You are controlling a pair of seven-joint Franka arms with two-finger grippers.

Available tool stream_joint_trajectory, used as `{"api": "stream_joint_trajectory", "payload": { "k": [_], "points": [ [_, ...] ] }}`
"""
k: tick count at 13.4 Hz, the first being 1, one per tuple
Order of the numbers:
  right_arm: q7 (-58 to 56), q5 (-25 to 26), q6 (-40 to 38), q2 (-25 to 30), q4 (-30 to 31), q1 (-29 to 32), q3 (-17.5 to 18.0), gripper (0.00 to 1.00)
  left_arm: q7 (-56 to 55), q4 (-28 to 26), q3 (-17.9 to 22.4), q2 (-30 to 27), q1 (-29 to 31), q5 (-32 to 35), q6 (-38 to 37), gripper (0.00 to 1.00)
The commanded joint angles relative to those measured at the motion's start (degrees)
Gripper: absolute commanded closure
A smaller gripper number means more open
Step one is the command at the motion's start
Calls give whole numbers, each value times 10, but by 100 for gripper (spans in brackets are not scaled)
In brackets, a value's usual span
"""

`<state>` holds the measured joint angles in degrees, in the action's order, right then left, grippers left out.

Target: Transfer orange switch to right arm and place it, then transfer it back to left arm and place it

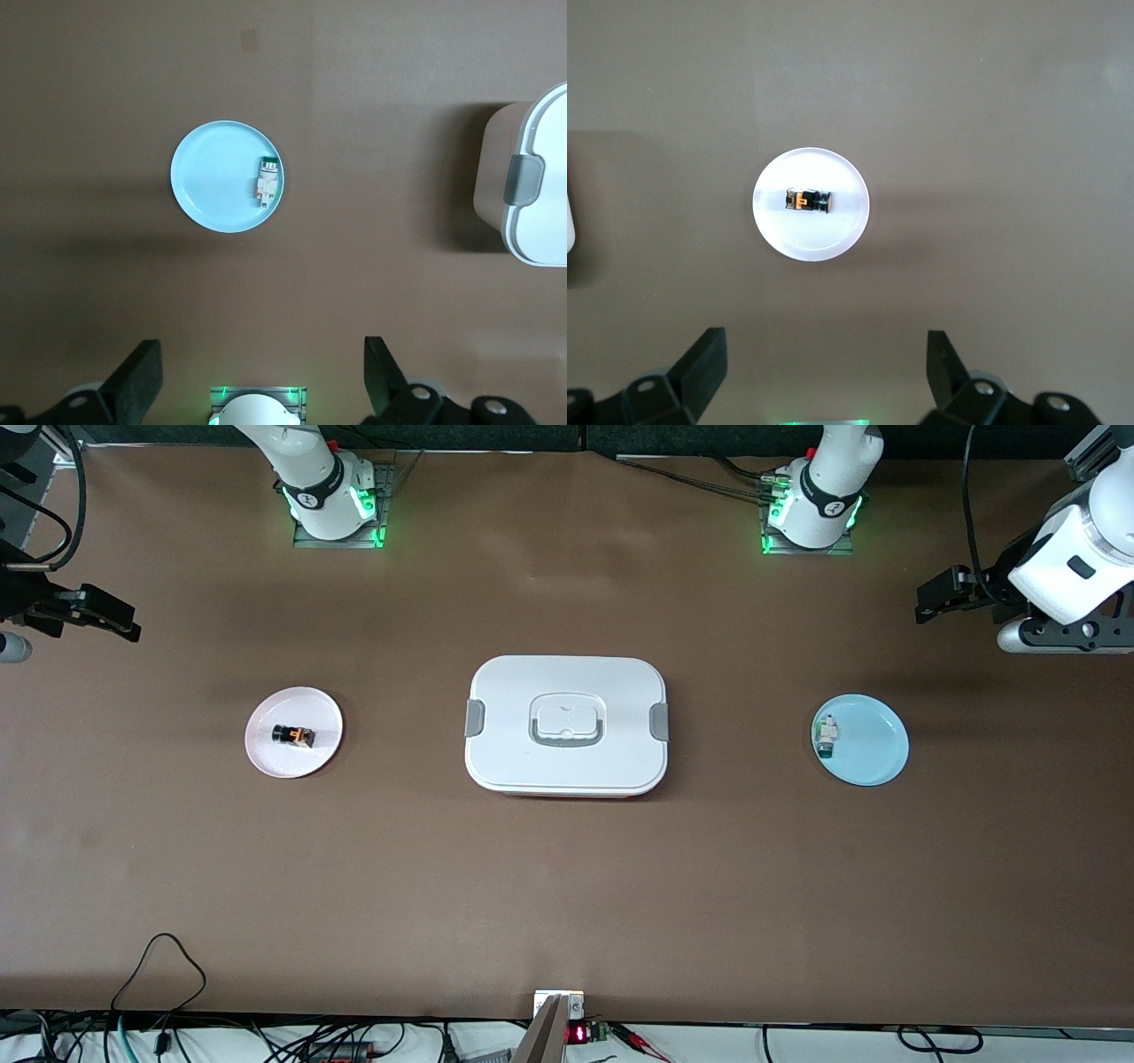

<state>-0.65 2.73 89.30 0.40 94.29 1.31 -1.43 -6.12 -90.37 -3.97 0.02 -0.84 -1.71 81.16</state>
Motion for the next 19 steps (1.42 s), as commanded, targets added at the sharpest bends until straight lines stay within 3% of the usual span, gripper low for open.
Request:
{"api": "stream_joint_trajectory", "payload": {
  "k": [1,7,15,19],
  "points": [
    [3,-6,-13,-1,-11,-1,2,0,9,17,5,7,-6,6,-10,0],
    [3,-6,-12,-8,-11,-1,3,0,9,17,5,7,-6,6,-10,0],
    [-3,-8,-16,-54,-8,1,1,0,9,17,5,7,-6,6,-11,0],
    [5,-37,12,-101,-11,-1,3,0,9,17,5,7,-6,6,-11,0]
  ]
}}
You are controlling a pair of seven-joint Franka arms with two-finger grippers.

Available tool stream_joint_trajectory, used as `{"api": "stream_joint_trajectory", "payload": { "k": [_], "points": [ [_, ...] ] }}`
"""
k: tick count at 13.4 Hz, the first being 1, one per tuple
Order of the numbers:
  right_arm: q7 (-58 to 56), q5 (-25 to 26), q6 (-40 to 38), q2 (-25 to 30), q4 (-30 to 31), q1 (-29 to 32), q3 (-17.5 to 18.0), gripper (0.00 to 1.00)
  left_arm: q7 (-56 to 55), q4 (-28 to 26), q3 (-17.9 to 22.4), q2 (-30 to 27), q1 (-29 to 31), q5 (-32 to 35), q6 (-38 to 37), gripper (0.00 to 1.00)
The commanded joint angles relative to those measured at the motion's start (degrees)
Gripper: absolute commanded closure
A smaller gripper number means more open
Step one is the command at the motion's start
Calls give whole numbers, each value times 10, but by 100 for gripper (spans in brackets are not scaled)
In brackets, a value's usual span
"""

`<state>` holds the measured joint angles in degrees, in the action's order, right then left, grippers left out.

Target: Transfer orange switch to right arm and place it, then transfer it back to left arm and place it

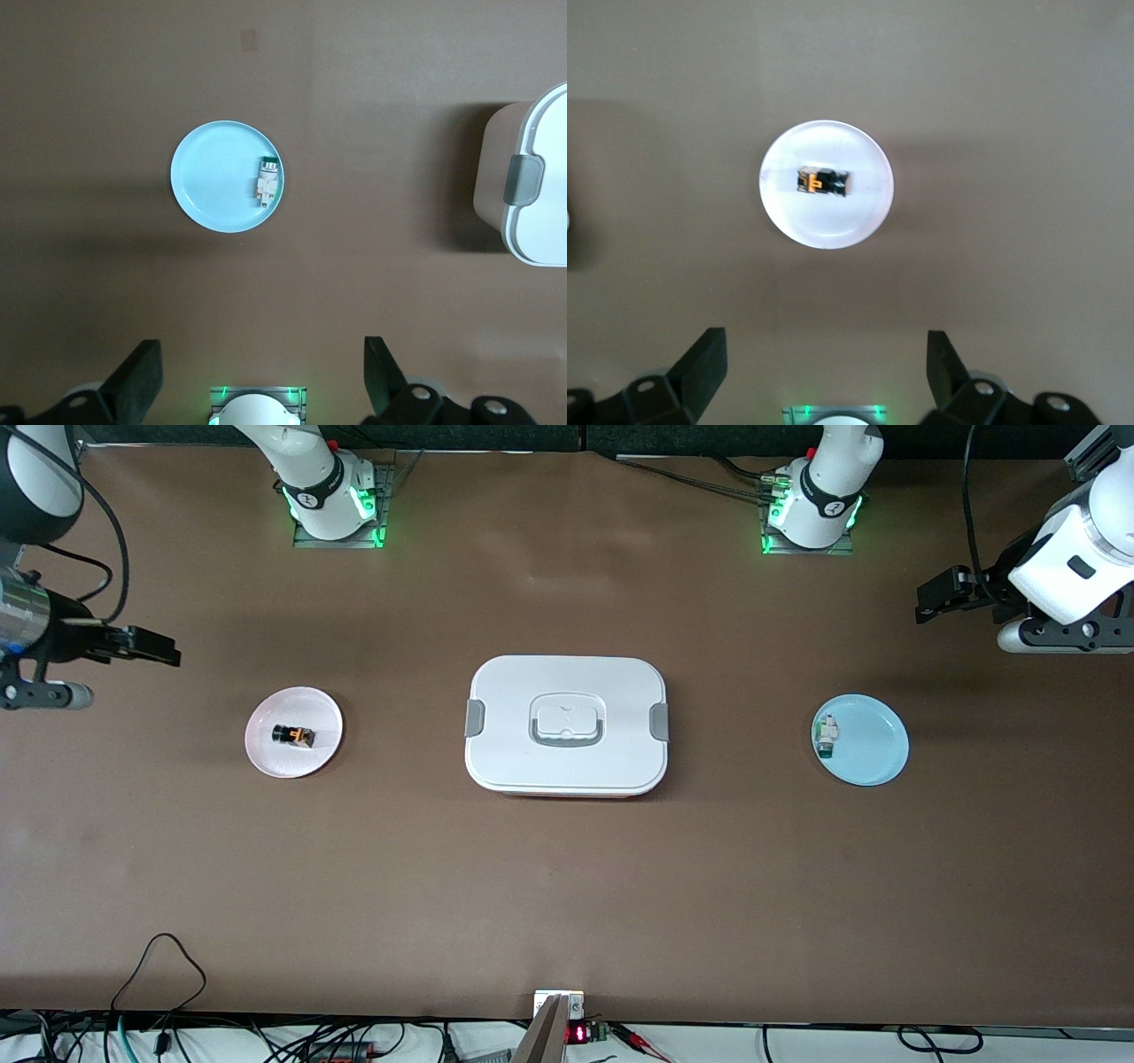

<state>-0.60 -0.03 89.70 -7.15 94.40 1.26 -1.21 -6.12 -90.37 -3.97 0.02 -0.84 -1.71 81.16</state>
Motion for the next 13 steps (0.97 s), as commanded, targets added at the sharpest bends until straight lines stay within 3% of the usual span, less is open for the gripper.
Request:
{"api": "stream_joint_trajectory", "payload": {
  "k": [1,7,13],
  "points": [
    [2,-9,18,-33,-12,1,1,0,9,17,5,7,-6,6,-11,0],
    [4,-2,79,-70,2,-12,1,0,9,17,4,6,-6,6,-14,0],
    [-17,-1,231,-39,183,-25,2,0,4,17,1,7,-7,5,-13,0]
  ]
}}
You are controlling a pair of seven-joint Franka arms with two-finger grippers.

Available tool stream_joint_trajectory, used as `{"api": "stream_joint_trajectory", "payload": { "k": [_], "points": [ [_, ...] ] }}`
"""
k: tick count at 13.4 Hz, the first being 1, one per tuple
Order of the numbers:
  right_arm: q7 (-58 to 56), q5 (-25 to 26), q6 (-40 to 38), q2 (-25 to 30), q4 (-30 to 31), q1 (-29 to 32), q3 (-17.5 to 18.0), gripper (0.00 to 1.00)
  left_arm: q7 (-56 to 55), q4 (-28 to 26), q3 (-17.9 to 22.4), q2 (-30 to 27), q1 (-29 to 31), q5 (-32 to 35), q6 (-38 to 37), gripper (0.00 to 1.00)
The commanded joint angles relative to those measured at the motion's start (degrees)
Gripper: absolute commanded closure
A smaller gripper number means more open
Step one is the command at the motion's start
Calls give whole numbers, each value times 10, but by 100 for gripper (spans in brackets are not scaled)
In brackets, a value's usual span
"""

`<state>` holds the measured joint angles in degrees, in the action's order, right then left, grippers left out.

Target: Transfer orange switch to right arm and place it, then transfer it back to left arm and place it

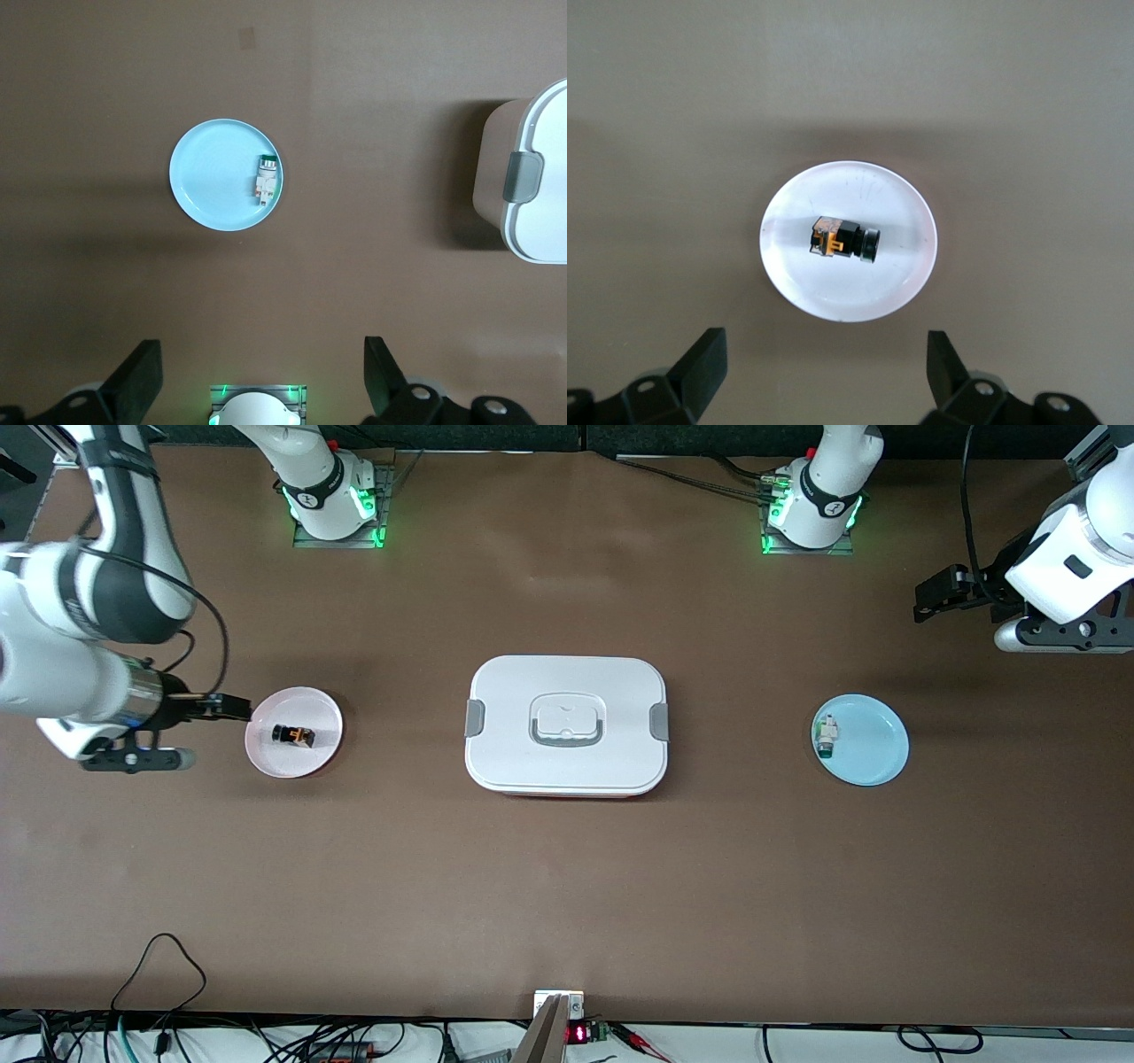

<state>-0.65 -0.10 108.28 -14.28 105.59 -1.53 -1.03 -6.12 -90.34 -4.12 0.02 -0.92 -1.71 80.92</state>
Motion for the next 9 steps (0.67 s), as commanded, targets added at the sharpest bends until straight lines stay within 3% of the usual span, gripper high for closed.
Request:
{"api": "stream_joint_trajectory", "payload": {
  "k": [1,5,7,9],
  "points": [
    [-31,0,52,31,80,0,1,0,4,17,3,7,-6,5,-10,0],
    [-1,4,163,20,144,0,3,0,6,17,3,7,-6,5,-10,0],
    [-3,61,190,14,162,0,4,0,4,17,3,7,-6,5,-11,0],
    [-1,80,194,6,162,0,5,0,6,17,3,7,-6,5,-11,0]
  ]
}}
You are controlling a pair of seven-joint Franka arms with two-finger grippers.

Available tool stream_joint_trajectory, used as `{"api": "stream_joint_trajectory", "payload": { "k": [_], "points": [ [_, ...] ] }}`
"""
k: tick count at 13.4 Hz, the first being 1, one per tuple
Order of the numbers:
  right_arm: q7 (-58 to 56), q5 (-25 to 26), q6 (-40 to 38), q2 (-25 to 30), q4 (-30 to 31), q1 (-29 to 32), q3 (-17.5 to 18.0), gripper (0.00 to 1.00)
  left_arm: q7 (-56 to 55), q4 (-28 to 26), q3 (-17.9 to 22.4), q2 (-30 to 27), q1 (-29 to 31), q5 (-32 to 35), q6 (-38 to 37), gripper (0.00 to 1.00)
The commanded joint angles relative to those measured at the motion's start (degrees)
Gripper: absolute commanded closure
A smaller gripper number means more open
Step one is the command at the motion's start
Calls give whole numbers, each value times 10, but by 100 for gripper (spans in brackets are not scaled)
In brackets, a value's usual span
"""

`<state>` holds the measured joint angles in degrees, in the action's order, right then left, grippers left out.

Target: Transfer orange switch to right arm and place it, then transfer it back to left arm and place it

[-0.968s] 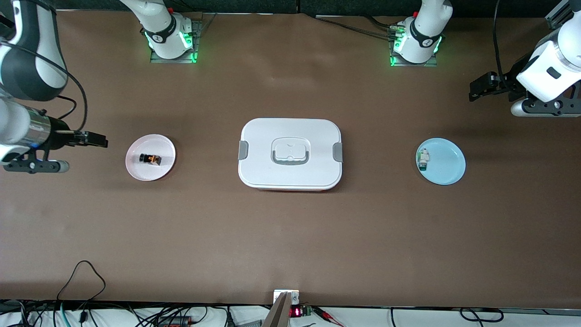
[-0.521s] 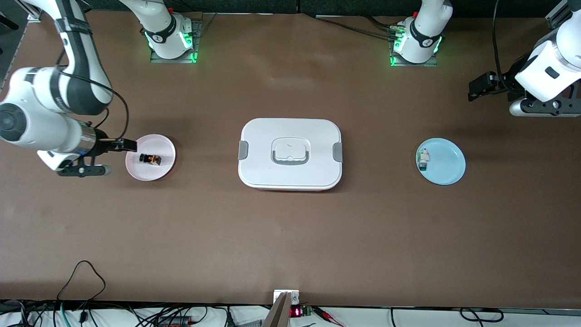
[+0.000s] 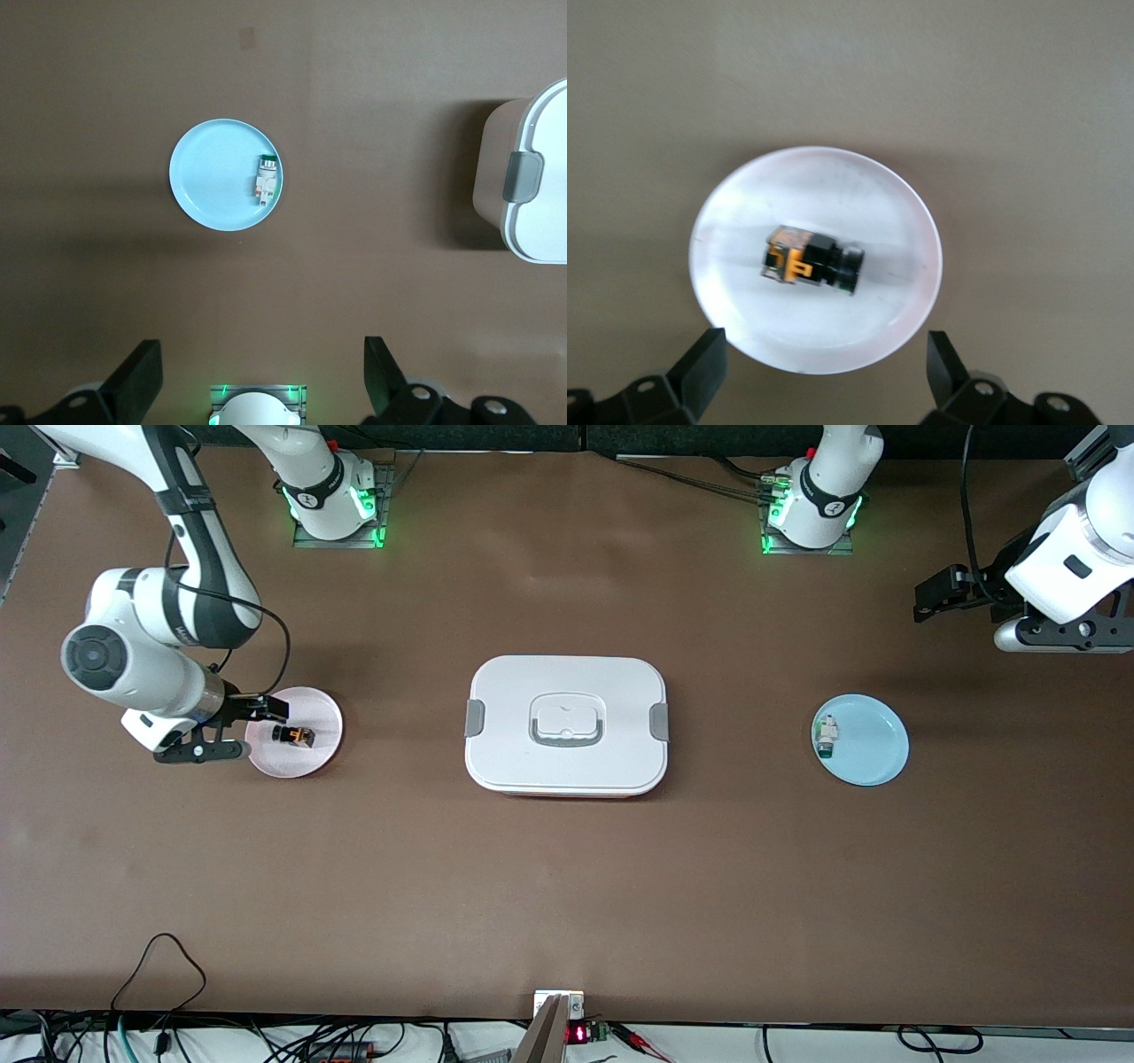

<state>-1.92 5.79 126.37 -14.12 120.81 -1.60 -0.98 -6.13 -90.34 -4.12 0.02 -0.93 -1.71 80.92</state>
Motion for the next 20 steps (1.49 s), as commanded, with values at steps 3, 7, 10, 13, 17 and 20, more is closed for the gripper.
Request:
{"api": "stream_joint_trajectory", "payload": {
  "k": [3,7,10,13,17,20],
  "points": [
    [10,21,37,-17,11,-1,9,0,6,17,3,7,-6,5,-12,0],
    [26,17,87,-55,9,-1,25,0,6,17,3,6,-6,5,-12,0],
    [48,20,92,-65,9,0,33,0,7,17,3,7,-5,5,-12,0],
    [43,22,99,-75,8,4,32,0,8,17,3,7,-6,5,-12,0],
    [49,21,107,-90,7,20,32,0,8,17,3,7,-6,5,-12,0],
    [50,22,115,-106,7,18,32,0,8,17,3,7,-5,5,-12,0]
  ]
}}
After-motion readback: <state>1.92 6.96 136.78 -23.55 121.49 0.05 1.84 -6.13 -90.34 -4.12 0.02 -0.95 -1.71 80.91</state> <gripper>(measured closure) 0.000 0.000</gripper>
